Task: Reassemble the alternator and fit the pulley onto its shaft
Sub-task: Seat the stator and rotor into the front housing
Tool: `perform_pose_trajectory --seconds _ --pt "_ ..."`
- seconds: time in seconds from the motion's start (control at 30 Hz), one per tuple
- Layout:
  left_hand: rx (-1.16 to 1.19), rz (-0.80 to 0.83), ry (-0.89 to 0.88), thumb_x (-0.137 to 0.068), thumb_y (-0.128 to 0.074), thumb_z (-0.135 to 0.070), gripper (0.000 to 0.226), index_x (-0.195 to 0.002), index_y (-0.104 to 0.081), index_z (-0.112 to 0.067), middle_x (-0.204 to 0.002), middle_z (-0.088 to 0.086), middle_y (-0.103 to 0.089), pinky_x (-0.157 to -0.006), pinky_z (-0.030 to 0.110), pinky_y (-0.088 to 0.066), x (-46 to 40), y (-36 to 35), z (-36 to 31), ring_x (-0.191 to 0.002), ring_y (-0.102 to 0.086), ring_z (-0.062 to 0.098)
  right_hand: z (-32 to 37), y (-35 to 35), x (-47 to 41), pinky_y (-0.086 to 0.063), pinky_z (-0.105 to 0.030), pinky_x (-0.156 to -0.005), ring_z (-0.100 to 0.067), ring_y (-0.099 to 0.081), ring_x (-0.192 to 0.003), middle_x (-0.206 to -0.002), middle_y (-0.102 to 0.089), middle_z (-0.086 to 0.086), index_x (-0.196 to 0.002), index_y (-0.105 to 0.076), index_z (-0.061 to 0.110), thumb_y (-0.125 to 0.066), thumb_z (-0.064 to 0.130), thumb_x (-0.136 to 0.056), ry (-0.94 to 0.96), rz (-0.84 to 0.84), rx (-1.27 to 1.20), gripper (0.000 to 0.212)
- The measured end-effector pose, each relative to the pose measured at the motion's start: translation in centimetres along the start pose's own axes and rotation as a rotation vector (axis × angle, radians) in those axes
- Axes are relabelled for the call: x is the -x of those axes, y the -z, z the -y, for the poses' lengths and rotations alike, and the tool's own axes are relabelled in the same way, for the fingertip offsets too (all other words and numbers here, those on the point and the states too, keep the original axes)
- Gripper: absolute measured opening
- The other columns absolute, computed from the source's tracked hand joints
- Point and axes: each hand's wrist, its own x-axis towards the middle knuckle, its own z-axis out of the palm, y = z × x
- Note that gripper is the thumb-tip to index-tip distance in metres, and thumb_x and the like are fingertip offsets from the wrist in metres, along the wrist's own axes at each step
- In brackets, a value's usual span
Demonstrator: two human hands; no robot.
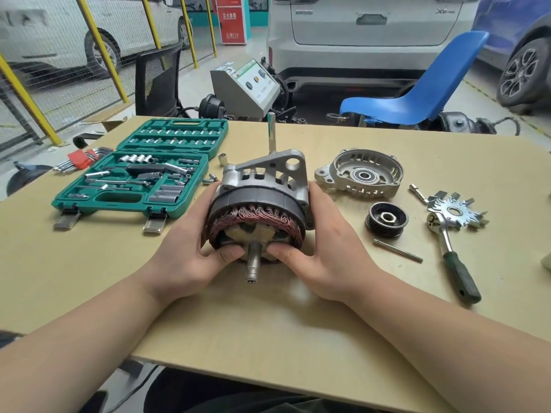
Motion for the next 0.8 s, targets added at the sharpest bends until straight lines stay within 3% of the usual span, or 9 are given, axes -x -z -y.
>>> perform_pose_trajectory --seconds 0.13,0.2,0.27,0.37,0.43,0.5,0.63,0.73,0.8 --pt "-0.037 -0.012 -0.015 -0.085 -0.081 -0.044 0.1 -0.166 -0.031 -0.016 -0.151 0.005 -0.06 -0.117 0.061 -0.047 -0.1 0.0 0.2 -0.141 -0.059 0.025 -0.1 -0.1 0.1 -0.048 -0.04 -0.105 -0.018 -0.055 -0.121 -0.131 -0.055 0.002 -0.153 -0.034 0.02 -0.072 0.061 -0.081 0.005 -0.02 -0.013 0.091" --pt "-0.023 -0.029 -0.008 -0.084 -0.082 -0.046 0.101 -0.166 -0.031 -0.019 -0.153 0.004 -0.059 -0.118 0.061 -0.045 -0.1 -0.1 0.2 -0.142 -0.058 0.025 -0.4 0.0 -0.1 -0.043 -0.037 -0.114 -0.017 -0.05 -0.134 -0.145 -0.051 0.001 -0.16 -0.028 0.017 -0.072 0.062 -0.082 -0.025 0.02 -0.016 0.1" --pt "-0.024 -0.066 -0.016 -0.081 -0.084 -0.051 0.099 -0.163 -0.034 -0.028 -0.15 0.0 -0.061 -0.117 0.057 -0.047 -0.2 -0.4 -0.1 -0.139 -0.06 0.023 -0.6 0.1 -0.4 -0.028 -0.03 -0.125 -0.014 -0.033 -0.152 -0.165 -0.036 0.0 -0.166 -0.019 0.015 -0.069 0.058 -0.086 -0.063 0.043 0.026 0.103" --pt "-0.087 -0.205 0.009 -0.07 -0.086 -0.062 0.094 -0.148 -0.04 -0.037 -0.135 -0.007 -0.065 -0.109 0.04 -0.054 -0.3 -2.0 -0.6 -0.124 -0.067 0.016 -0.8 0.1 -1.1 -0.018 -0.023 -0.126 -0.013 -0.027 -0.155 -0.167 -0.034 0.0 -0.163 -0.029 0.015 -0.065 0.044 -0.099 -0.081 -0.033 0.139 0.079" --pt "-0.172 -0.344 0.043 -0.062 -0.086 -0.07 0.093 -0.136 -0.037 -0.041 -0.126 -0.007 -0.062 -0.096 0.012 -0.049 -0.5 -3.5 -1.3 -0.112 -0.066 0.011 -0.9 0.3 -1.4 -0.02 -0.026 -0.125 -0.016 -0.029 -0.154 -0.165 -0.038 -0.002 -0.161 -0.035 0.015 -0.063 0.037 -0.103 -0.115 -0.065 0.187 0.069" --pt "-0.237 -0.416 0.034 -0.059 -0.084 -0.074 0.093 -0.129 -0.032 -0.044 -0.121 -0.005 -0.057 -0.084 0.002 -0.042 -0.5 -4.7 -1.7 -0.103 -0.062 0.012 -1.2 1.0 -1.6 -0.025 -0.031 -0.124 -0.02 -0.033 -0.152 -0.161 -0.045 -0.003 -0.158 -0.043 0.014 -0.063 0.034 -0.103 -0.124 -0.072 0.219 0.062" --pt "-0.218 -0.427 0.077 -0.053 -0.085 -0.079 0.098 -0.129 -0.029 -0.052 -0.128 -0.005 -0.056 -0.082 0.007 -0.042 -0.6 -4.8 -2.1 -0.108 -0.062 0.008 -2.0 4.4 -2.2 -0.038 -0.035 -0.115 -0.024 -0.053 -0.134 -0.137 -0.066 -0.004 -0.137 -0.067 0.015 -0.069 0.033 -0.1 -0.138 -0.13 0.273 0.042" --pt "-0.228 -0.412 0.075 -0.055 -0.084 -0.08 0.109 -0.143 -0.023 -0.06 -0.141 -0.009 -0.048 -0.096 0.014 -0.041 -0.4 -4.5 -2.2 -0.12 -0.056 0.006 -4.0 9.4 -3.3 -0.047 -0.038 -0.102 -0.024 -0.061 -0.118 -0.12 -0.073 0.0 -0.126 -0.073 0.02 -0.068 0.038 -0.098 -0.282 -0.269 0.33 0.034" --pt "-0.264 -0.415 0.09 -0.054 -0.082 -0.081 0.121 -0.153 -0.018 -0.054 -0.139 -0.019 -0.036 -0.104 0.026 -0.039 -0.2 -4.4 -2.4 -0.121 -0.045 -0.014 -5.3 12.5 -3.4 -0.049 -0.038 -0.096 -0.021 -0.062 -0.112 -0.118 -0.071 0.004 -0.13 -0.069 0.024 -0.067 0.05 -0.095 -0.411 -0.233 0.403 0.043"
